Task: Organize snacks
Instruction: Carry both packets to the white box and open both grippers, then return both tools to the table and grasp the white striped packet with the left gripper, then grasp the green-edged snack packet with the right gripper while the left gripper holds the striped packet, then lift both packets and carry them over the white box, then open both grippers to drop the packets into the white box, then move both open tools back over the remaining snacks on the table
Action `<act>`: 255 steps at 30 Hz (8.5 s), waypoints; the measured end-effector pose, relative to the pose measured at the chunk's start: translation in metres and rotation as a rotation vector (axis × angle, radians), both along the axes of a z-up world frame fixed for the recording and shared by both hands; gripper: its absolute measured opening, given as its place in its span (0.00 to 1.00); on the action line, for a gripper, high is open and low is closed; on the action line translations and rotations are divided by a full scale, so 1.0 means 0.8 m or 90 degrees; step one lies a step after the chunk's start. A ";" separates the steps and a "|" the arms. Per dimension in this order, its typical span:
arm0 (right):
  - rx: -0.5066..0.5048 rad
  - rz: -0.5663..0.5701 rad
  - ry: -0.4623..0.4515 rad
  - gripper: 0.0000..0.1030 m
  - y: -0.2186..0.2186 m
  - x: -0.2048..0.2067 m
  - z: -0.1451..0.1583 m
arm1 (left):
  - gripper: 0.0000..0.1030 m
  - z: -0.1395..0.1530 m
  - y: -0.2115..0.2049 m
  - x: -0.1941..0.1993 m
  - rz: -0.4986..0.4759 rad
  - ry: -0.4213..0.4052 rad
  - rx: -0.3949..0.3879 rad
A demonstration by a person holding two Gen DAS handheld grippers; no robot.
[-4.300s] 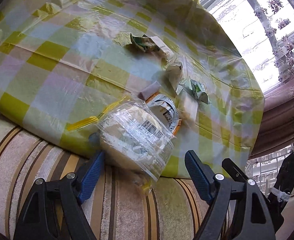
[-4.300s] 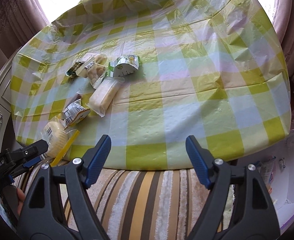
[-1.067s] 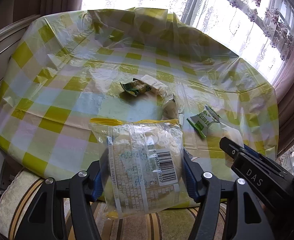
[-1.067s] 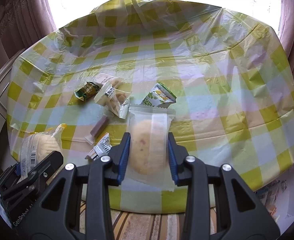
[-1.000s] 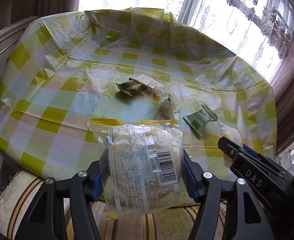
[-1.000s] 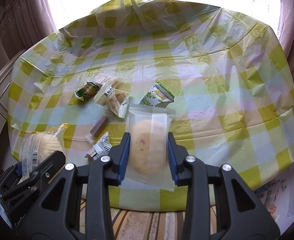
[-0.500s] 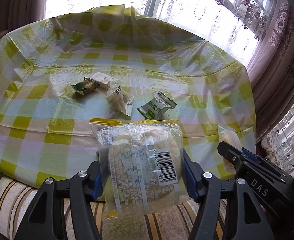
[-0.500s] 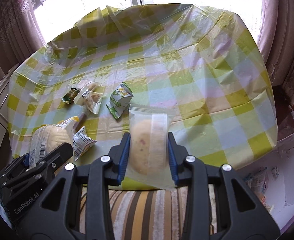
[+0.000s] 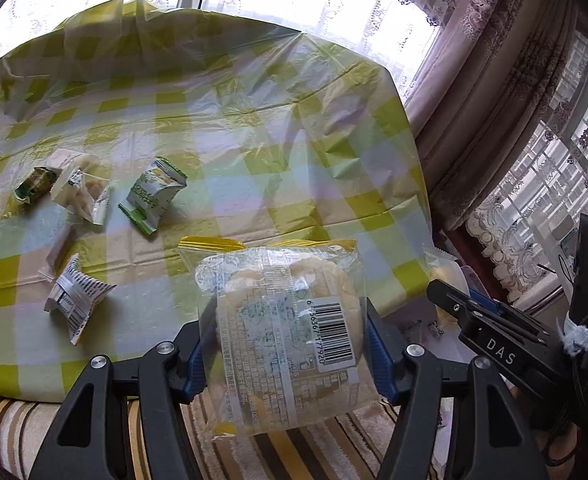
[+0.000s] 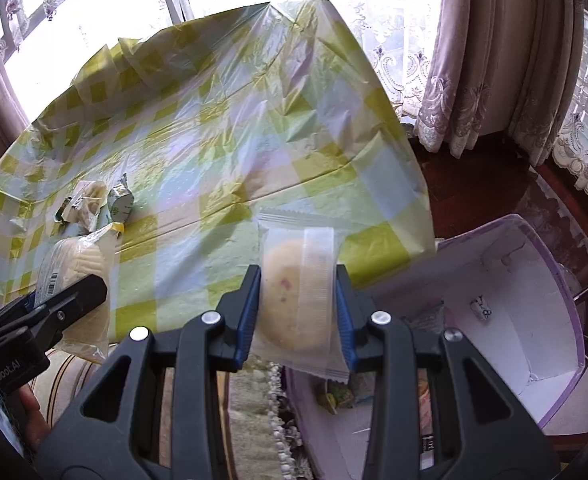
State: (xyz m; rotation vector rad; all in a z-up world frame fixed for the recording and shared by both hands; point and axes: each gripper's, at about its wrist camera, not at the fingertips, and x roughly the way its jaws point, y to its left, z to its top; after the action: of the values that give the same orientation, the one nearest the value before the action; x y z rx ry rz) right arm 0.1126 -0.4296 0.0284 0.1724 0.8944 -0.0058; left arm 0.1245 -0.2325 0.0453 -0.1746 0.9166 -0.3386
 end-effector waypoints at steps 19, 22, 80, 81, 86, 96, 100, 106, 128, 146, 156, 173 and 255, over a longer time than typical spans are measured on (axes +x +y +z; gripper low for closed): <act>-0.028 -0.165 0.011 0.40 -0.131 -0.009 0.001 | 0.66 -0.016 -0.125 -0.013 -0.240 0.064 -0.053; -0.019 -0.171 0.008 0.56 -0.135 -0.009 0.003 | 0.69 -0.014 -0.123 -0.011 -0.234 0.059 -0.058; 0.008 0.115 0.027 0.63 0.143 0.065 -0.018 | 0.46 -0.070 0.183 0.073 0.245 0.135 -0.046; 0.009 0.116 0.028 0.63 0.145 0.067 -0.019 | 0.43 -0.070 0.180 0.074 0.239 0.134 -0.028; 0.013 0.113 0.028 0.64 0.160 0.082 -0.020 | 0.39 -0.069 0.178 0.073 0.217 0.119 0.000; 0.018 0.122 0.016 0.68 0.218 0.120 -0.023 | 0.34 -0.063 0.205 0.046 0.238 0.069 -0.064; 0.016 0.114 0.008 0.68 0.242 0.136 -0.026 | 0.34 -0.059 0.220 0.034 0.257 0.051 -0.082; 0.018 0.098 0.012 0.68 0.273 0.159 -0.034 | 0.33 -0.059 0.233 0.027 0.273 0.035 -0.107; -0.020 0.095 0.040 0.44 0.291 0.174 -0.050 | 0.33 -0.052 0.239 0.012 0.286 -0.002 -0.131; -0.009 0.101 0.007 0.43 0.246 0.109 -0.016 | 0.33 -0.037 0.218 0.010 0.255 -0.026 -0.103; 0.008 0.083 -0.001 0.43 0.196 0.075 -0.001 | 0.33 -0.015 0.173 0.009 0.190 -0.034 -0.088; -0.003 -0.001 0.003 0.43 0.048 0.029 0.004 | 0.33 -0.010 0.037 0.022 0.009 0.008 -0.070; 0.057 0.037 -0.108 0.79 0.175 0.112 0.072 | 0.62 0.010 0.305 0.151 0.219 -0.096 0.037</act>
State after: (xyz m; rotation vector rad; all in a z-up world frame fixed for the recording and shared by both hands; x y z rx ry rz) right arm 0.2020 -0.2893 0.0856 0.2277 0.7308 0.1015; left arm 0.2454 0.0118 0.0531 -0.2459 0.7300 -0.0063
